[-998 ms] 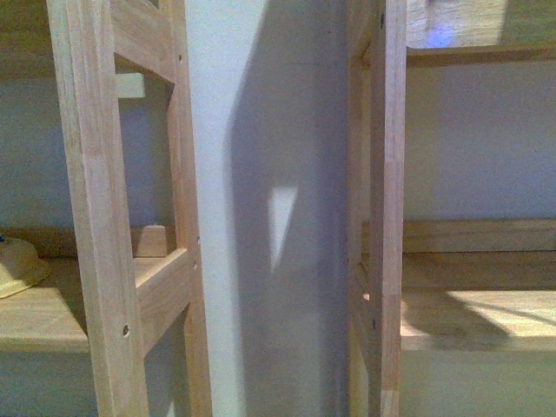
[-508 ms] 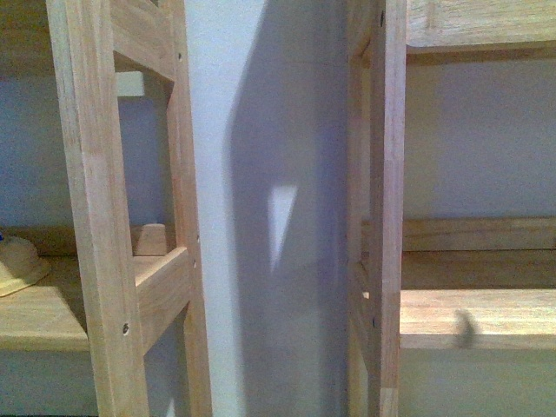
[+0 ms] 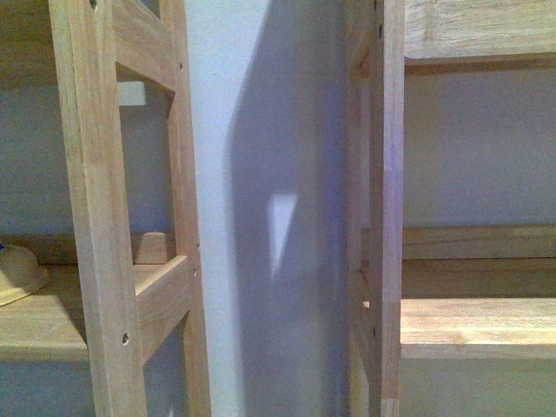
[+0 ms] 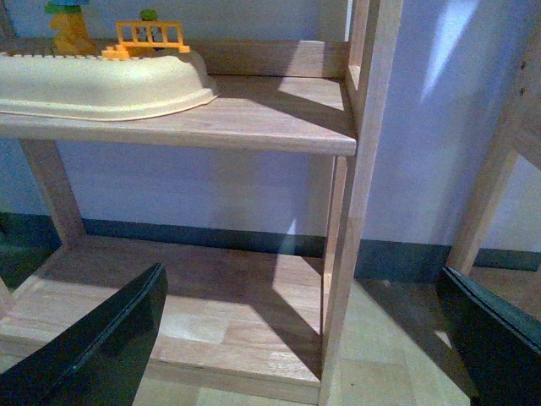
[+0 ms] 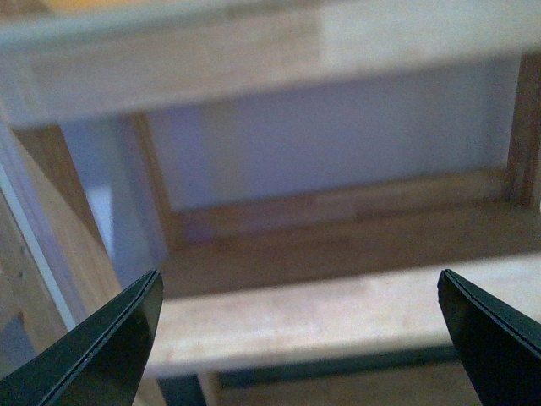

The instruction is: Put away toys

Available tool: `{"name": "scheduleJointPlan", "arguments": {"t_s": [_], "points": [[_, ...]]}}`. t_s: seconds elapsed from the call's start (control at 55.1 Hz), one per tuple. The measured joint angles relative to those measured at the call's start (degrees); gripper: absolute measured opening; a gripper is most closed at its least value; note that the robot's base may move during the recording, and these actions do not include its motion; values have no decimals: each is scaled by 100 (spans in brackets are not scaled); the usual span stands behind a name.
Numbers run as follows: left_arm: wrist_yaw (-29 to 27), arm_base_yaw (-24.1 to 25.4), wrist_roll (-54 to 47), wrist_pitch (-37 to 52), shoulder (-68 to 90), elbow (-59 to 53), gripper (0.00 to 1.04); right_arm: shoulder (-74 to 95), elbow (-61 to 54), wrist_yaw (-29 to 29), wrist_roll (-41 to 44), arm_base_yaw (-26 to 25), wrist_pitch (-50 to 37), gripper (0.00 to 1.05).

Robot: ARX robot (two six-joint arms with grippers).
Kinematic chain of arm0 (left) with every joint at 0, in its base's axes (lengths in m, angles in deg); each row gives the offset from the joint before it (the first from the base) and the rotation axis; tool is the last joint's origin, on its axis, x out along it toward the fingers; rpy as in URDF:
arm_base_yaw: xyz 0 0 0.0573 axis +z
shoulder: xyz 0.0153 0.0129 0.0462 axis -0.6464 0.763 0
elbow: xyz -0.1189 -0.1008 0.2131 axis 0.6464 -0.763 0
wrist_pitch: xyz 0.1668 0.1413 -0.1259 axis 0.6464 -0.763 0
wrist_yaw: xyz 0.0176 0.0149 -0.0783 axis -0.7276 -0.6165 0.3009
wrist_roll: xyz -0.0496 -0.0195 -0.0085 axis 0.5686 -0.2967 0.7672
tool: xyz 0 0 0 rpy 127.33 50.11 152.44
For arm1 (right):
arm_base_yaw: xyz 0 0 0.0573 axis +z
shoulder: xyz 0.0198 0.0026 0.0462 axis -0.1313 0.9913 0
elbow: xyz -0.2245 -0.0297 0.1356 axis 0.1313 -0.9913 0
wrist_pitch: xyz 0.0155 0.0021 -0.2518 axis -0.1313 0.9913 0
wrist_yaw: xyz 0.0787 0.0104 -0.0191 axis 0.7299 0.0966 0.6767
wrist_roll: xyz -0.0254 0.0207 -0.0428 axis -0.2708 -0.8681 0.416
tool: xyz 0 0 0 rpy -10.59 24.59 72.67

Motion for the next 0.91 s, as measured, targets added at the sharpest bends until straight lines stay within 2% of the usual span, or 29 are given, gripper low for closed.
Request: {"name": "scheduleJointPlan", "arguments": {"t_s": [0.163,0.308,0.671,0.726,0.78,0.907], "points": [[0,0,0,0,0,0,98,-754,-905,-892,-170,866,328,98],[0,-2,0,0,0,0,98,-964,-1231,-1414,-240,1421,243,98],[0,0,0,0,0,0,98,-962,-1366,-1552,-260,1582,275,98],[0,-2,0,0,0,0,98,-1014,-1375,-1139,-50,1515,304,93],[0,0,0,0,0,0,98,-1325,-1449,-621,345,1456,673,83],[2,0,0,0,0,0,98,-1661,-1617,-474,704,1445,734,64]]}}
